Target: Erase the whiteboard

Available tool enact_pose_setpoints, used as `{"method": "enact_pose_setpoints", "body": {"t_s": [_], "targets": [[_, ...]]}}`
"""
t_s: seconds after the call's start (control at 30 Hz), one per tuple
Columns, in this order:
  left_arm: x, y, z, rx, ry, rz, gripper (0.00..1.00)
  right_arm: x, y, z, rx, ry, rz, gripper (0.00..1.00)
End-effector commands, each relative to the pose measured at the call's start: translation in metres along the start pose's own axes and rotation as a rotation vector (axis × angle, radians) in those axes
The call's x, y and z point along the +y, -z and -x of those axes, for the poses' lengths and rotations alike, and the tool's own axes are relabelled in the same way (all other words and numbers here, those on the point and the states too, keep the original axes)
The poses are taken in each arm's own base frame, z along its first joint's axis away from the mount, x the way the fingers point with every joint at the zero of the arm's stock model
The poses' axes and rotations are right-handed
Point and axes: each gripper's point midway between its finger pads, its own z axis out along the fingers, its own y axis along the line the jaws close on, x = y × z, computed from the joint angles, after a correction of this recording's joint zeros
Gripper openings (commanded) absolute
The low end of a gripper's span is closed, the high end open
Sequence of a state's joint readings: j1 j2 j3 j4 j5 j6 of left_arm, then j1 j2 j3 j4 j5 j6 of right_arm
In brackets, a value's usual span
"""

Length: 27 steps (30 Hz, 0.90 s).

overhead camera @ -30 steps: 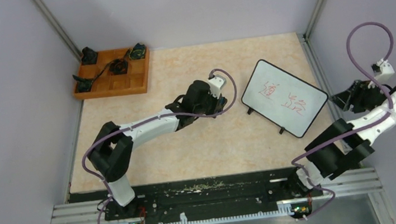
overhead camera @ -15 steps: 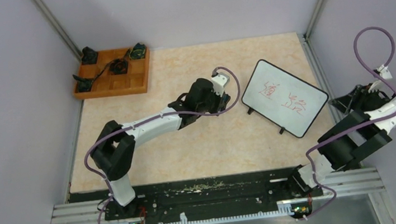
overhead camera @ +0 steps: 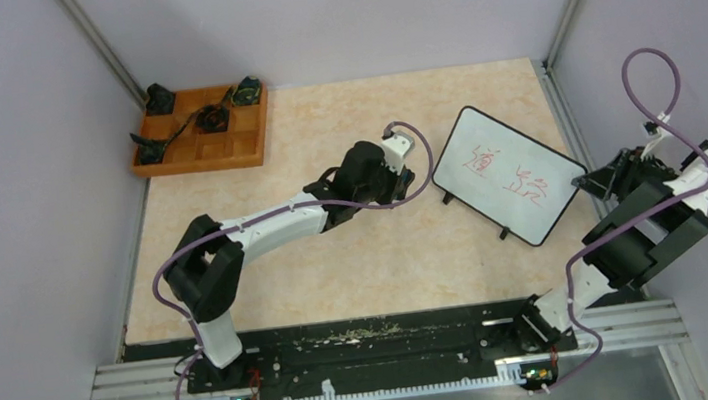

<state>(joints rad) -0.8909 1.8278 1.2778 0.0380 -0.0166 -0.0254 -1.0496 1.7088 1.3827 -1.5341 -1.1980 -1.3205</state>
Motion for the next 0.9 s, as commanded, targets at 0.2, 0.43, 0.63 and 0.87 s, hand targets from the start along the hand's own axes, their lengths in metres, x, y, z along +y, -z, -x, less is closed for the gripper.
{"method": "enact_pose_setpoints", "body": {"t_s": [0.2, 0.43, 0.63, 0.87], "targets": [[-0.009, 0.008, 0.032, -0.081, -0.01, -0.027, 0.0, -0.022, -0.004, 0.017, -0.035, 0.103, -0.001, 0.49], [-0.02, 0.0, 0.05, -0.108, -0.02, -0.048, 0.0, -0.025, -0.007, 0.013, -0.03, 0.096, 0.012, 0.47], [-0.034, -0.004, 0.07, -0.142, -0.032, -0.077, 0.0, -0.025, -0.011, 0.012, -0.03, 0.098, 0.026, 0.46], [-0.049, -0.011, 0.079, -0.145, -0.054, -0.104, 0.0, -0.024, -0.017, 0.014, -0.031, 0.103, 0.043, 0.46]]}}
